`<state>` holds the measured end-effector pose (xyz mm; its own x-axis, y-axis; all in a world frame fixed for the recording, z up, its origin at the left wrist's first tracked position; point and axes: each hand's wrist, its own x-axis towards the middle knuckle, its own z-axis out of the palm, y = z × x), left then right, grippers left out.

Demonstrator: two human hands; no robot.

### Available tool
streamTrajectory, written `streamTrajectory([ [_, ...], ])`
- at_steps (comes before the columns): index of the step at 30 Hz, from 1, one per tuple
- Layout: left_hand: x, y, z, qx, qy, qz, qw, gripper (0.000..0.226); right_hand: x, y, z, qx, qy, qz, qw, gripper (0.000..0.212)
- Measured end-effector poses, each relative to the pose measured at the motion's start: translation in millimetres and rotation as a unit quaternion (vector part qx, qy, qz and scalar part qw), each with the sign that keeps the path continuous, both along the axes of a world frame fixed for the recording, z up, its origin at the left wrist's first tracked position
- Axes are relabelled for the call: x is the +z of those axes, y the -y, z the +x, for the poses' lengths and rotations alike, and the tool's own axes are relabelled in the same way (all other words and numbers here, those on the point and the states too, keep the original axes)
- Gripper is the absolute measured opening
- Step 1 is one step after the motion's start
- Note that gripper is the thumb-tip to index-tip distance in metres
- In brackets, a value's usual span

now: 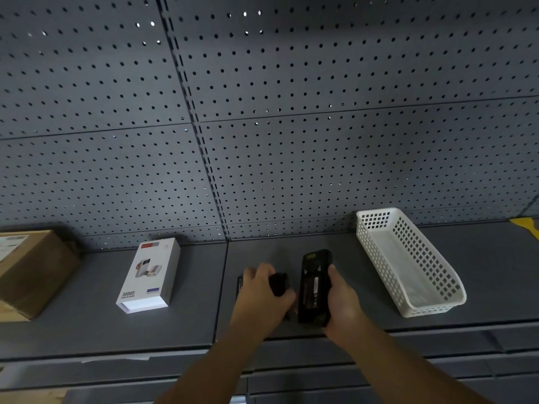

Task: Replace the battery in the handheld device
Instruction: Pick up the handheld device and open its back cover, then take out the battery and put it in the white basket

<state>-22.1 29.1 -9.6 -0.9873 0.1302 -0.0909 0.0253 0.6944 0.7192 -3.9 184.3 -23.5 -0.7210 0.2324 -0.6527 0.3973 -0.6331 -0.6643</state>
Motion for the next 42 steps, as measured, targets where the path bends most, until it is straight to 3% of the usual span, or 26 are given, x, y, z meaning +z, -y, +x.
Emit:
streamTrajectory([
  [4, -16.3, -4.4, 2.5, -0.056, 0.032, -0.162, 0.985, 0.053, -0.4, -8.5, 0.6, -0.015, -0.006, -0.039, 0.999, 0.057],
  [7, -23.5, -12.4, 2.6, -0.076, 0.037, -0.234, 0.968, 0.054, -1.4, -14.2, 0.5, -0.006, -0.022, -0.05, 0.998, 0.063],
  [12, -33.4, -20.0, 4.6, -0.087, 0.024, -0.285, 0.954, 0.046, 3.7, -19.7, -0.8, 0.005, -0.039, -0.046, 0.998, 0.064],
  [22, -44.2, -19.9, -1.2, -0.084, -0.026, -0.318, 0.944, 0.051, 1.4, -23.0, 4.2, 0.028, -0.042, -0.071, 0.996, 0.065],
  [27, -27.6, -13.7, -6.7, -0.088, -0.132, -0.239, 0.958, 0.035, 0.2, -26.7, 2.6, 0.028, -0.041, -0.066, 0.997, 0.062],
  [32, 11.2, -13.7, -6.8, -0.243, -0.224, -0.095, 0.939, 0.033, 2.4, -25.9, -0.9, 0.033, -0.04, -0.047, 0.998, 0.058],
  [35, 20.8, -14.5, -6.2, -0.322, -0.206, -0.096, 0.919, 0.042, 2.7, -25.2, -2.2, 0.049, -0.039, -0.038, 0.997, 0.062],
  [42, 26.9, -15.6, -12.7, -0.35, -0.187, -0.126, 0.909, 0.052, 5.4, -23.3, 0.7, 0.074, -0.03, -0.03, 0.996, 0.061],
])
